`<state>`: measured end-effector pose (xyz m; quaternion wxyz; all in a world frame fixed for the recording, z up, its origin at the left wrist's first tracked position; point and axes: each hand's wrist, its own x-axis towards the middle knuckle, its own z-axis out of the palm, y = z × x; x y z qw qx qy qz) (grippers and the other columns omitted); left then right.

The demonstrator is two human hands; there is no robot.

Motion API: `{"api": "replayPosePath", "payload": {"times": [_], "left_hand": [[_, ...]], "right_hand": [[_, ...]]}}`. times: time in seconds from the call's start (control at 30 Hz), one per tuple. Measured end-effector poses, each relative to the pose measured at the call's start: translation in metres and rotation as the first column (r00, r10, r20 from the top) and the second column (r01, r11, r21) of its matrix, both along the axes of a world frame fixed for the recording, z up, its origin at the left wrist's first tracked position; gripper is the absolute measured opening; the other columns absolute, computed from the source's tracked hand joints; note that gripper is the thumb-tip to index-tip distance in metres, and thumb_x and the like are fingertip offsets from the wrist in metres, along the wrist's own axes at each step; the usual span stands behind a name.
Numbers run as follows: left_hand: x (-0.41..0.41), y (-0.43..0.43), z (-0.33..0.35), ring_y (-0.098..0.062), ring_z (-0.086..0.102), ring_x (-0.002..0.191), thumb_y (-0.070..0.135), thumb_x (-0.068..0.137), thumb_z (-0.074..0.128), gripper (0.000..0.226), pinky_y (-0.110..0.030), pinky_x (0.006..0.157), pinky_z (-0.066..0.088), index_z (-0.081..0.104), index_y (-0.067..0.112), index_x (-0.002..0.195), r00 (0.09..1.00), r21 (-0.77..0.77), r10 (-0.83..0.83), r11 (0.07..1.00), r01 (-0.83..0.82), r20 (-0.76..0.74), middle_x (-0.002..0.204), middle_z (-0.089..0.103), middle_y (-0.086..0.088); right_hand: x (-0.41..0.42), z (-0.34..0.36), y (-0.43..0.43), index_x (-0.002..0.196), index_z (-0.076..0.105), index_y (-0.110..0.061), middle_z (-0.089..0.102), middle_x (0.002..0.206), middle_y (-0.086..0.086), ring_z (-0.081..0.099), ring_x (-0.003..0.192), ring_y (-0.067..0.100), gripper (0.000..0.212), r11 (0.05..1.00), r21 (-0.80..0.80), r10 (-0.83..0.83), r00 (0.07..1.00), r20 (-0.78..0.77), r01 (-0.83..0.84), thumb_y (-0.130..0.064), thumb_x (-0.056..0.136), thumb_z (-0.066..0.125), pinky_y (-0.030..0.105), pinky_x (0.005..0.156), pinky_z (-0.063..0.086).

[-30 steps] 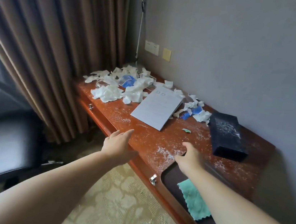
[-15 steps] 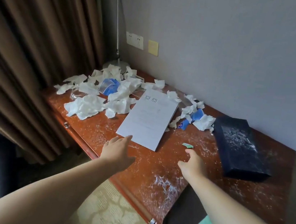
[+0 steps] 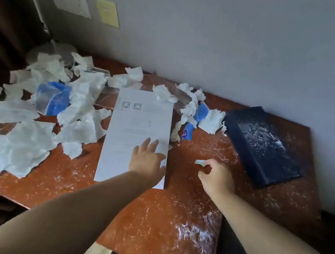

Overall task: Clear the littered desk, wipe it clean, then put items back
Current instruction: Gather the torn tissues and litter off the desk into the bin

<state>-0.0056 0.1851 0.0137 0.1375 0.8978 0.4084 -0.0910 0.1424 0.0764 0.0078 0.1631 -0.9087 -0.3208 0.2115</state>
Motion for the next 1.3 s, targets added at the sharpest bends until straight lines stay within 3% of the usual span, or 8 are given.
{"api": "replayPosePath", "payload": {"times": [0.2,0.33,0.57,0.77,0.9,1.0,1.13,1.3], "left_hand": [[0.029,0.042,-0.012,-0.029,-0.023,0.142,0.055,0.096,0.03,0.058,-0.056,0.112,-0.009,0.032,0.023,0.145,0.883,0.143,-0.394,0.888,0.437,-0.254,0.157,-0.017,-0.008],[0.035,0.034,-0.018,-0.031,-0.03,0.138,0.058,0.096,0.022,0.067,-0.057,0.109,-0.015,0.025,0.016,0.149,0.815,0.144,-0.468,0.831,0.538,-0.341,0.155,-0.021,-0.012],[0.051,0.018,-0.025,-0.035,-0.035,0.135,0.05,0.096,0.033,0.056,-0.061,0.106,-0.017,0.046,0.016,0.137,0.928,-0.049,-0.214,0.977,0.21,-0.306,0.153,-0.025,-0.017],[0.042,0.011,-0.031,-0.03,-0.028,0.14,0.053,0.094,0.035,0.076,-0.055,0.11,-0.014,-0.007,0.024,0.15,0.988,-0.084,-0.138,0.988,0.133,-0.065,0.154,-0.027,-0.008],[0.029,0.028,-0.021,-0.026,-0.02,0.143,0.037,0.096,0.041,0.066,-0.052,0.113,-0.011,0.006,0.024,0.15,0.998,-0.019,0.056,0.998,-0.056,0.025,0.158,-0.014,-0.001],[0.025,0.04,-0.014,-0.023,-0.007,0.145,0.034,0.095,0.041,0.058,-0.05,0.114,-0.007,0.018,0.024,0.148,0.999,0.077,0.032,0.996,-0.035,0.032,0.159,0.004,0.002],[0.043,0.043,-0.009,-0.02,0.018,0.142,0.027,0.095,0.048,0.063,-0.035,0.114,0.02,0.016,0.023,0.15,0.988,-0.05,-0.114,0.992,0.12,0.103,0.158,0.011,0.003],[0.095,0.043,-0.018,-0.027,0.027,0.139,0.007,0.085,0.066,0.094,-0.037,0.103,0.041,0.0,0.025,0.15,1.0,-0.099,-0.009,0.995,0.008,-0.009,0.157,0.002,-0.006]], "right_hand": [[-0.014,-0.007,0.006,0.125,0.055,-0.022,0.057,0.12,0.002,0.057,0.104,0.017,0.037,0.968,-0.055,-0.244,0.97,-0.001,0.243,-0.026,0.088,0.061,0.026,0.077,0.047],[-0.03,-0.01,0.006,0.129,0.053,-0.023,0.054,0.123,-0.001,0.053,0.102,0.01,0.039,0.947,-0.036,-0.32,0.946,-0.053,0.318,-0.026,0.09,0.059,0.022,0.081,0.046],[-0.037,-0.016,0.003,0.129,0.052,-0.02,0.052,0.125,0.0,0.054,0.109,0.014,0.039,0.94,0.013,-0.34,0.937,-0.087,0.342,-0.024,0.091,0.056,0.027,0.092,0.046],[-0.023,-0.019,0.0,0.127,0.054,-0.019,0.053,0.123,0.002,0.055,0.106,0.015,0.038,0.953,0.073,-0.286,0.954,-0.095,0.293,-0.021,0.09,0.057,0.027,0.09,0.047],[-0.006,-0.022,0.005,0.126,0.055,-0.02,0.054,0.121,0.003,0.056,0.099,0.016,0.038,0.961,0.071,-0.263,0.962,-0.077,0.268,-0.021,0.089,0.059,0.027,0.081,0.047],[0.006,-0.022,0.013,0.128,0.053,-0.02,0.053,0.123,0.004,0.056,0.105,0.02,0.042,0.97,0.046,-0.237,0.971,-0.042,0.239,-0.028,0.087,0.063,0.029,0.083,0.046],[0.019,-0.023,0.027,0.134,0.048,-0.021,0.049,0.127,0.004,0.053,0.113,0.022,0.051,0.99,-0.019,-0.143,0.989,-0.024,0.143,-0.034,0.087,0.064,0.029,0.084,0.046],[0.038,-0.027,0.042,0.107,0.065,-0.013,0.063,0.109,0.006,0.06,0.098,0.021,0.019,0.986,-0.154,0.068,0.997,0.023,-0.064,-0.02,0.093,0.055,0.028,0.08,0.048]]}}
